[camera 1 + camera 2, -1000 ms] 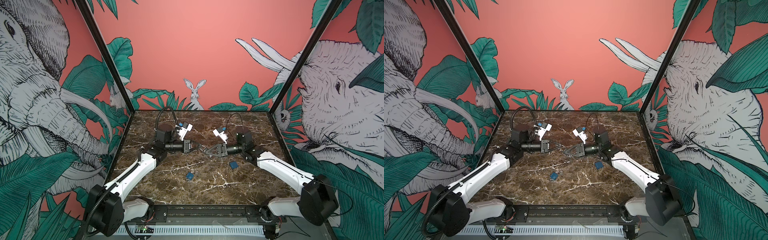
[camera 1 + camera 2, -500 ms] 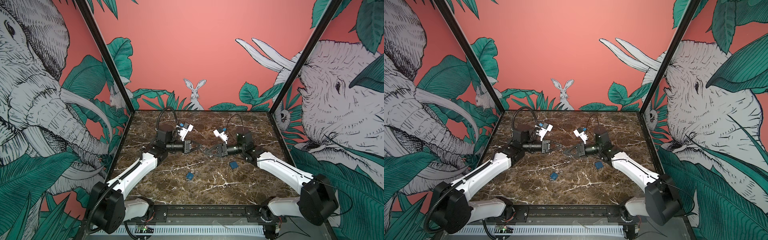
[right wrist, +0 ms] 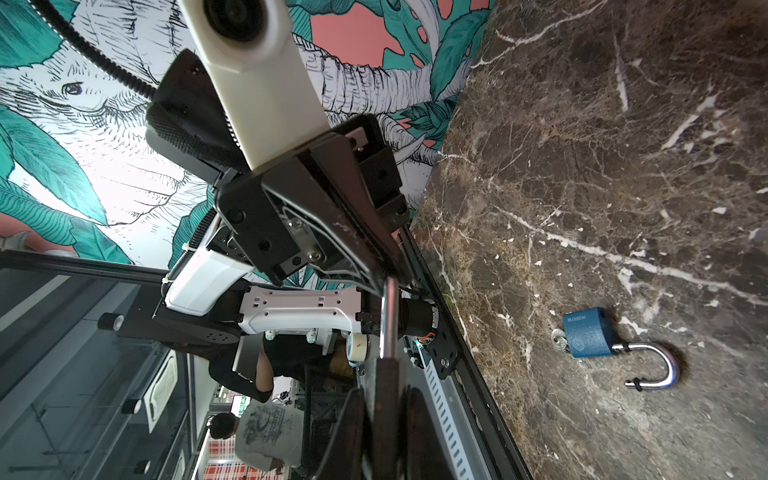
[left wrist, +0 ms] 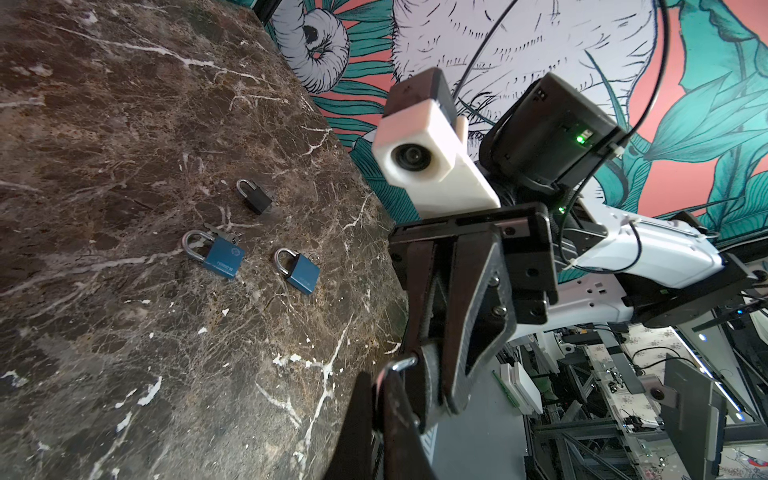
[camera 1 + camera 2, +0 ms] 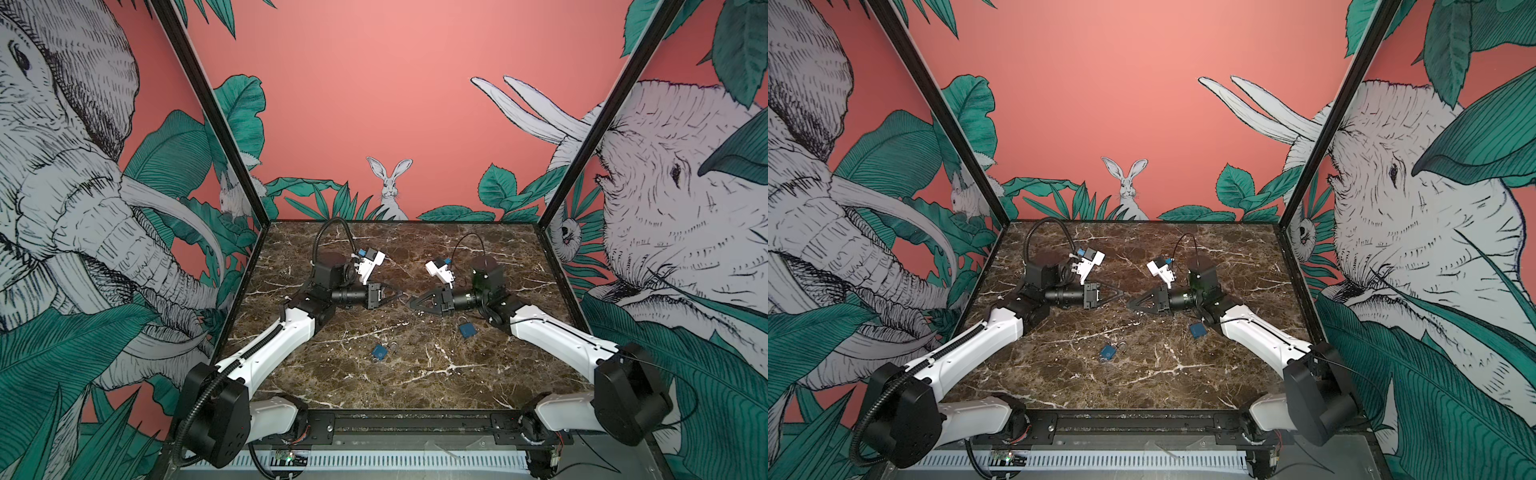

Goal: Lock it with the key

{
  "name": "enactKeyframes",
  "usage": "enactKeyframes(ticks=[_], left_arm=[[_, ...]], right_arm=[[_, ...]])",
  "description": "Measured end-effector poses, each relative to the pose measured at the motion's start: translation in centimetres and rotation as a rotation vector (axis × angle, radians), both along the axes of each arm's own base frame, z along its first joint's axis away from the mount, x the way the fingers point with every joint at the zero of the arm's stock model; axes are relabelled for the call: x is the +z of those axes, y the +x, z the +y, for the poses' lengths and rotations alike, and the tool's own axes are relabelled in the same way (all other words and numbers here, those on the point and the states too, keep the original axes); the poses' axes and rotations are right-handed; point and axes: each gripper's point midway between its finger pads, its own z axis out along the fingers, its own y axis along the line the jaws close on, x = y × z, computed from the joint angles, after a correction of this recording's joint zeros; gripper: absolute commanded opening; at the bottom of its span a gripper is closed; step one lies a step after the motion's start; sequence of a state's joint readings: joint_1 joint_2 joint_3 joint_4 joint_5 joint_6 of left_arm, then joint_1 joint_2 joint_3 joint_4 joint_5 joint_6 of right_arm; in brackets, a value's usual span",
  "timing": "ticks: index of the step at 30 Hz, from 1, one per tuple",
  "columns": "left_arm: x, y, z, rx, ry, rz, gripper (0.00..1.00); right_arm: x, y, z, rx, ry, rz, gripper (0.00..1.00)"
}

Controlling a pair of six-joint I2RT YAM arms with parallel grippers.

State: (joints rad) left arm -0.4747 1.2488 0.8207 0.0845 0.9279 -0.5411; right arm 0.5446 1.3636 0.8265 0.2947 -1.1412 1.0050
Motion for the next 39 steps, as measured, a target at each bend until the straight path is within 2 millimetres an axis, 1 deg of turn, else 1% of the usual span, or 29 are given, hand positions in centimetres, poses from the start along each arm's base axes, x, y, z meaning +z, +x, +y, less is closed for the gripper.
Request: enactKeyframes(ticks=[4,13,18,25,33,39], left_arm=[[-0.2,0.0,0.0,0.004,0.002,0.000,0.00],[0.4,-0.1,-0.2,0.007,-0.010,-0.023,0.00],[0.4,-0.5,-0.8,0.017,0.002,-0.033,0.00],[-0.2,-0.9,-1.1,0.047,0.006,-0.032,0.00],[-0.5,-1.9,-1.9,0.050,0.013,-0.029,0.00],[-0.6,-2.4,-2.0,0.065,0.021,-0.041,0.00]], right_arm=[[-0.1,0.1,0.1,0.000,0.004,0.021,0.00],[0.2,0.3,0.1,-0.002,0.016,0.011,0.00],[0.1,0.1,-0.1,0.008,0.015,0.014,0.00],[-0.3,-0.1,-0.2,0.015,0.002,0.039,0.00],[-0.7,-0.6,-0.4,0.036,-0.012,0.070,0.00],[-1.1,-1.1,-0.5,0.058,-0.021,0.067,0.00]])
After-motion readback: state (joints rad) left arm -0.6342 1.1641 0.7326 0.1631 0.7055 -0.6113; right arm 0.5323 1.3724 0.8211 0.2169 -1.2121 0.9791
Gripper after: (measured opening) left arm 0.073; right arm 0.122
